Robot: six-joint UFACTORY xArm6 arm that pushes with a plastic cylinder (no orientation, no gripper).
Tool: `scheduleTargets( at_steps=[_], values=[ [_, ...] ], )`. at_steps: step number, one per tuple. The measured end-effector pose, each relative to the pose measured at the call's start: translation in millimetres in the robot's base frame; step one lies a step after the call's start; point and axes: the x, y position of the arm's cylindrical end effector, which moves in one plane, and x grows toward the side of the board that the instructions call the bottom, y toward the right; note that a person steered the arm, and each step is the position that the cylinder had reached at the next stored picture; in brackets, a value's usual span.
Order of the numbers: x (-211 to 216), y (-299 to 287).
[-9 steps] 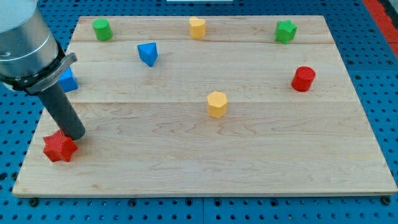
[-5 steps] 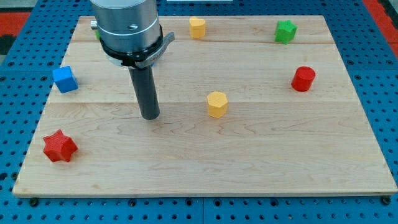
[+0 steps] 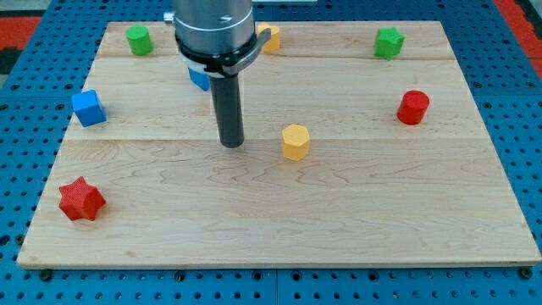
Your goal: Push the yellow hexagon towards the bottom right
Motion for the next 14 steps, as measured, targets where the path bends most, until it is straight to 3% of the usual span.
scheduleTargets(
  at_steps=[1,2,4,5,6,8,9,10,11,12,13,14],
  values=[
    [-28.5,2.7],
    [-29.0,32.5],
    [-0.8,123.0],
    [-46.5,94.1],
    [-50.2,46.5],
    [24.3,142.6],
    [-18.7,79.7],
    [-9.1,65.5],
    [35.4,69.1],
    [50.2,111.9],
    [55.1,88.7],
    [78.8,107.0]
  ],
)
